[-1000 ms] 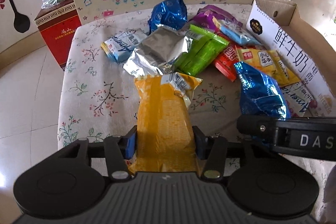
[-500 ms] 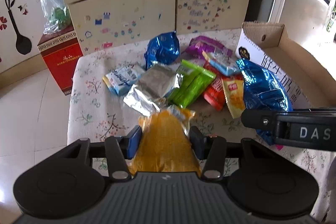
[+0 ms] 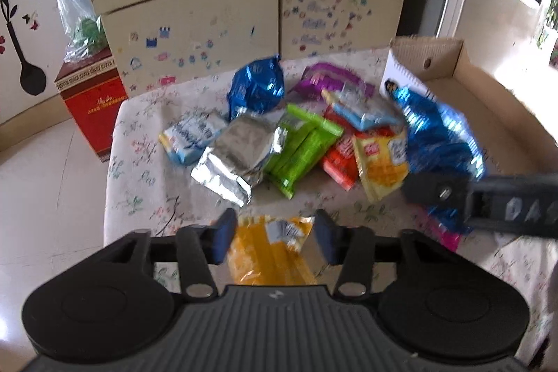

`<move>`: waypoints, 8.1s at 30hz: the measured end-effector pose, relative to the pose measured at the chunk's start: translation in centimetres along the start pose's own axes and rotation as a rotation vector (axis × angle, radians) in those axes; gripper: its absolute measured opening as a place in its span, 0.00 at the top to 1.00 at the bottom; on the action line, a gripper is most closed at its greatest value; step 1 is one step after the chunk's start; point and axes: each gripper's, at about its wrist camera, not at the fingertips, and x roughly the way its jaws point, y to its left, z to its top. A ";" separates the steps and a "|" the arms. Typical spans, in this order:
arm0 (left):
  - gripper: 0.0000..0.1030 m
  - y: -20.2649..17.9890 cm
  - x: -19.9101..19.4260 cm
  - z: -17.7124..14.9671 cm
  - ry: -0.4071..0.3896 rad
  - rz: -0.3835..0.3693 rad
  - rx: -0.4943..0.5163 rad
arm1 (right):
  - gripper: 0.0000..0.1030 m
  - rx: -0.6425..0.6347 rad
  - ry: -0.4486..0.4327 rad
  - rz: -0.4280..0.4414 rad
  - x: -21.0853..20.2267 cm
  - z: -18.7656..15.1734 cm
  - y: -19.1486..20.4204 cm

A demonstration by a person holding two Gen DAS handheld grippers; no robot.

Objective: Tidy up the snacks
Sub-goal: 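Grasp the blue foil bag with the right gripper while the left gripper lifts the yellow bag, then carry both bags over the cardboard box and open both grippers to drop them, then withdraw both grippers from the box back over the snack pile, then grasp the silver foil bag with the left gripper while the right gripper approaches the yellow waffle packet, then close the right gripper on the yellow waffle packet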

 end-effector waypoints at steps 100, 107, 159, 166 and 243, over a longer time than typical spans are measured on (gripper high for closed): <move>0.11 5.7 2.4 8.5 -0.015 -0.097 -0.246 | 0.18 -0.093 0.020 0.064 -0.8 2.0 -2.9; 0.11 8.2 4.8 7.5 0.072 -0.086 -0.298 | 0.19 -0.093 0.076 0.070 1.9 2.0 -2.1; 0.35 4.8 10.0 5.5 0.099 -0.195 0.179 | 0.22 -0.315 0.339 0.196 7.8 0.7 1.4; 0.35 4.9 10.2 5.6 0.107 -0.204 0.187 | 0.19 -0.463 0.295 0.173 7.3 0.6 2.7; 0.43 4.7 7.3 6.1 0.077 -0.147 0.121 | 0.47 -0.606 0.186 0.122 8.2 -1.5 4.8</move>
